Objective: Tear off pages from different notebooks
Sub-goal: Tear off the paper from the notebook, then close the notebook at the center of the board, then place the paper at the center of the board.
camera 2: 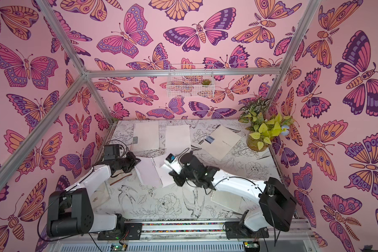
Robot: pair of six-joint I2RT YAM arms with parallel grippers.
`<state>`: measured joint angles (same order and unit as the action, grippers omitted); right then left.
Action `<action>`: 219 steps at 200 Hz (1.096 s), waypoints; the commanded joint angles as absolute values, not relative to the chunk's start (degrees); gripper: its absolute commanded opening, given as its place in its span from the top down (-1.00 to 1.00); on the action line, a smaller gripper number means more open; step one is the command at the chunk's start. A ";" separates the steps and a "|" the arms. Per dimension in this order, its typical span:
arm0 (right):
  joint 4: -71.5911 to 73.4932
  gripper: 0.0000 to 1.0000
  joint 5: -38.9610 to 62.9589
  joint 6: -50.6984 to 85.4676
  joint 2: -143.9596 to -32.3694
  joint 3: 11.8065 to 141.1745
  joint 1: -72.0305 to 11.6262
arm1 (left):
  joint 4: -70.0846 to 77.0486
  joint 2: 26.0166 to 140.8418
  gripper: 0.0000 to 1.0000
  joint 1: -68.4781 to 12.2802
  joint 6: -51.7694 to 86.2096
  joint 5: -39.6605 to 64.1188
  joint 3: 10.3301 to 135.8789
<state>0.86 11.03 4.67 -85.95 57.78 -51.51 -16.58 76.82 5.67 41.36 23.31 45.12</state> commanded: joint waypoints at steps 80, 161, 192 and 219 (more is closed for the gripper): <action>4.19 0.77 13.78 24.37 -126.80 96.38 -31.41 | -45.76 85.21 0.93 2.16 25.09 -4.20 64.34; -1.88 -0.16 9.72 14.94 -128.72 100.19 -28.12 | -52.53 101.76 0.17 -6.77 24.17 -8.49 80.37; -8.33 -0.44 6.45 10.41 -129.67 104.06 -28.17 | -52.90 104.29 0.01 -10.18 25.03 -8.53 84.47; -10.40 -0.73 2.83 7.92 -127.92 103.42 -28.13 | -52.99 106.63 -0.15 -12.84 25.40 -7.48 88.43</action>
